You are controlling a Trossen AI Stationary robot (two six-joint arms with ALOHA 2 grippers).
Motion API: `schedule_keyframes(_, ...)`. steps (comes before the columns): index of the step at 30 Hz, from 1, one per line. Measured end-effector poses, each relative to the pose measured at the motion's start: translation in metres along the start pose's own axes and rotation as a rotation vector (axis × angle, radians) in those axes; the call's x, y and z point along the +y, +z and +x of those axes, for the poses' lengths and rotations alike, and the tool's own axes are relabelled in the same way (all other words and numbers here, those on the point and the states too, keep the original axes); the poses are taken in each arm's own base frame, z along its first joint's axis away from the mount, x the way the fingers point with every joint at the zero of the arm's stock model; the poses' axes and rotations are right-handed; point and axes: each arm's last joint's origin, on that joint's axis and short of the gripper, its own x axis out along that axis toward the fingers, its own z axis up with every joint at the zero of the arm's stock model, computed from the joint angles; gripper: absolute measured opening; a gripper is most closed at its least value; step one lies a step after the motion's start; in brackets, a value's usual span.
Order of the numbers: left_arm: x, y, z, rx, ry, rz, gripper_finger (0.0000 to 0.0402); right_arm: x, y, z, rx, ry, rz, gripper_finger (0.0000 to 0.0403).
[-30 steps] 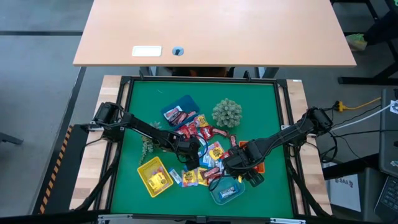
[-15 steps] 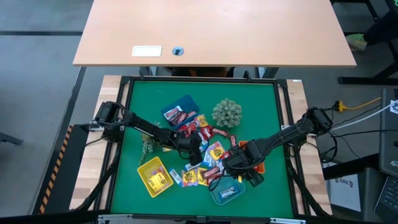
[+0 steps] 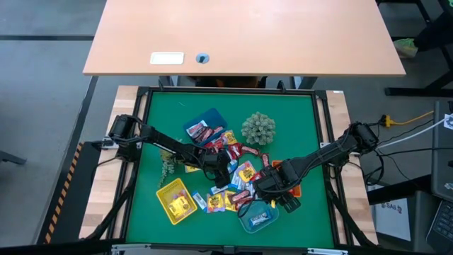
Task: Sort candy
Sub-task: Put the white-blue chocolate into the light blue bin
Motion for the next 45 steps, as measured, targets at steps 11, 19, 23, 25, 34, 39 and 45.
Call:
schedule_keyframes(11,-0.007,-0.006,0.000,-0.036,0.049,0.027,0.0202,0.000,0.000,0.000,0.000,0.000,0.000,0.0227)
schedule_keyframes(19,-0.015,-0.019,0.009,-0.042,0.105,0.175,0.0194,0.000,0.000,0.000,0.000,0.000,0.000,0.0227)
schedule_keyframes(23,-0.019,-0.027,0.015,-0.044,0.134,0.201,0.0189,0.000,0.000,0.000,0.000,0.000,0.000,0.0227)
schedule_keyframes(25,-0.020,-0.029,0.015,-0.056,0.148,0.208,0.0183,0.000,0.000,0.000,0.001,0.000,0.001,0.0227)
schedule_keyframes(34,-0.022,-0.030,0.015,-0.073,0.161,0.197,0.0110,0.001,-0.005,-0.003,0.035,0.004,0.008,0.0227)
schedule_keyframes(39,-0.022,-0.030,0.015,-0.082,0.151,0.191,0.0084,0.004,-0.011,-0.015,0.009,-0.009,0.002,0.0227)
schedule_keyframes(45,-0.023,-0.027,0.010,-0.090,0.131,0.185,0.0084,0.009,-0.019,-0.032,-0.047,-0.033,-0.011,0.0227)
